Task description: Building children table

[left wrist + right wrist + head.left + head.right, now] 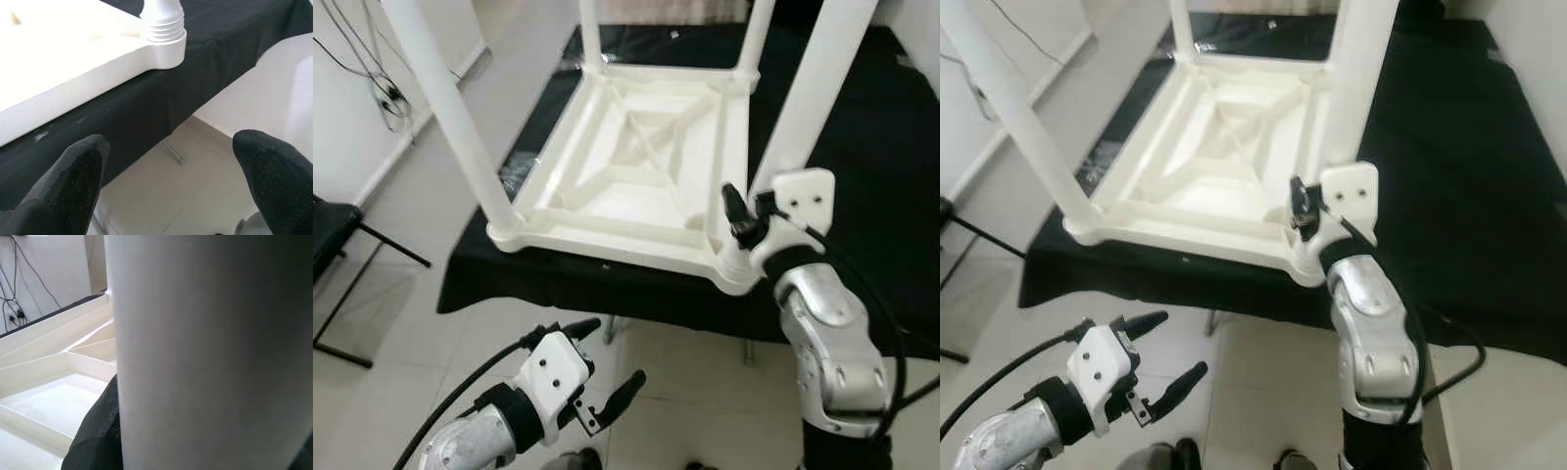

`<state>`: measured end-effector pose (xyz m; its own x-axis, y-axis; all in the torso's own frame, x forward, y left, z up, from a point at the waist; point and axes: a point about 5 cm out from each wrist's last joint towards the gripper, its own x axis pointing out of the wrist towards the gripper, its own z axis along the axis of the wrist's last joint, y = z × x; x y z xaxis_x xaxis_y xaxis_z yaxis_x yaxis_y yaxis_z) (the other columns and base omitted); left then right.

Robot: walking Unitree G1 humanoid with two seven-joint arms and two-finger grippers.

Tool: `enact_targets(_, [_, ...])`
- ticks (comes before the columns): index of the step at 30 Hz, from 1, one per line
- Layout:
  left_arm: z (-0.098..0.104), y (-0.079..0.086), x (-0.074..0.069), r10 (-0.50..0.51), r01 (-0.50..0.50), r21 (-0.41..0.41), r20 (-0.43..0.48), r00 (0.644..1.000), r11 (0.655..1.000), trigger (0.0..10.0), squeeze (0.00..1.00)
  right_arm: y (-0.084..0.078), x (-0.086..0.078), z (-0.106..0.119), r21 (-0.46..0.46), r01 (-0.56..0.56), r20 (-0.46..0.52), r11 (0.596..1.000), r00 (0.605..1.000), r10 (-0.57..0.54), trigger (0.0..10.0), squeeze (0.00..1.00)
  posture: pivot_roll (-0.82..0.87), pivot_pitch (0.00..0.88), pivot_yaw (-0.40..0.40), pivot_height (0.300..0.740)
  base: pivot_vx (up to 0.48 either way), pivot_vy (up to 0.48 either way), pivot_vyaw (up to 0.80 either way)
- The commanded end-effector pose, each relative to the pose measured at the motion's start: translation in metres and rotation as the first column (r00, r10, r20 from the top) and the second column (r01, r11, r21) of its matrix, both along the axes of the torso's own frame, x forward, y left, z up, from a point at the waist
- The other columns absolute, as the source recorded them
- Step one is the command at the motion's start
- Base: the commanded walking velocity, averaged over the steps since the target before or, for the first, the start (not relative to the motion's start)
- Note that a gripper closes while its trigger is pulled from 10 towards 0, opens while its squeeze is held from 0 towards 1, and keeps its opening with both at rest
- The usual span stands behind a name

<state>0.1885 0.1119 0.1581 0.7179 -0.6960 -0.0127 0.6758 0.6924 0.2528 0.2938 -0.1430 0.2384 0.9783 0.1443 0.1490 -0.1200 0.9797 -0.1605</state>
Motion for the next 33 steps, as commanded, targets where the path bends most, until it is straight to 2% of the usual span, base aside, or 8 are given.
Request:
enact_targets(1, [-0.006,-0.001,-0.002,-0.011,0.011,0.001,-0.028,1.000,1.000,10.0,0.00,-0.003,0.008,-0.040,-0.026,0.009,-0.217,1.000,0.976,-0.015,7.2,0.00,0.00,0.257,0.024,0.740,0.000,0.000,0.00])
enact_targets(5, [-0.006,-0.001,-0.001,0.001,-0.001,-0.002,-0.026,1.000,1.000,10.0,0.00,0.011,0.006,-0.028,0.046,-0.092,-0.145,0.995,0.985,0.098,10.0,0.14,0.00,0.257,0.027,0.740,0.000,0.000,0.00])
enact_targets(6, [-0.006,0.000,0.000,0.003,-0.003,-0.003,-0.026,1.000,1.000,10.0,0.00,0.017,0.005,-0.018,0.101,-0.202,-0.098,0.974,0.972,0.212,10.0,1.00,0.00,0.256,0.027,0.740,0.000,0.000,0.00])
enact_targets(15, [-0.006,-0.002,0.000,-0.004,0.004,-0.009,-0.024,1.000,1.000,10.0,0.00,0.010,-0.007,0.018,-0.066,-0.668,-0.024,0.741,0.744,0.668,10.0,0.99,0.00,0.257,0.026,0.740,0.000,0.000,0.00])
enact_targets(18, [-0.006,-0.002,0.000,-0.004,0.004,-0.011,-0.025,1.000,1.000,10.0,0.00,0.002,-0.008,0.014,-0.099,-0.765,-0.103,0.637,0.644,0.758,10.0,0.00,0.00,0.255,0.021,0.740,0.000,0.000,0.00])
enact_targets(26, [-0.006,-0.002,-0.001,-0.002,0.002,-0.011,-0.026,1.000,1.000,10.0,0.00,-0.012,0.012,0.019,-0.093,-0.803,-0.125,0.588,0.595,0.794,10.0,0.00,0.01,0.252,0.018,0.740,0.000,0.000,0.00])
enact_targets(29, [-0.006,-0.003,-0.001,-0.001,0.001,-0.011,-0.025,1.000,1.000,10.0,0.00,-0.013,0.017,0.022,-0.085,-0.817,-0.112,0.571,0.577,0.809,0.0,0.00,0.02,0.251,0.017,0.740,0.000,0.000,0.00])
enact_targets(33, [-0.006,-0.003,-0.002,-0.001,0.001,-0.010,-0.023,1.000,1.000,10.0,0.00,-0.018,0.020,0.025,-0.061,-0.840,-0.099,0.539,0.542,0.834,0.0,0.00,0.02,0.252,0.015,0.740,0.000,0.000,0.00])
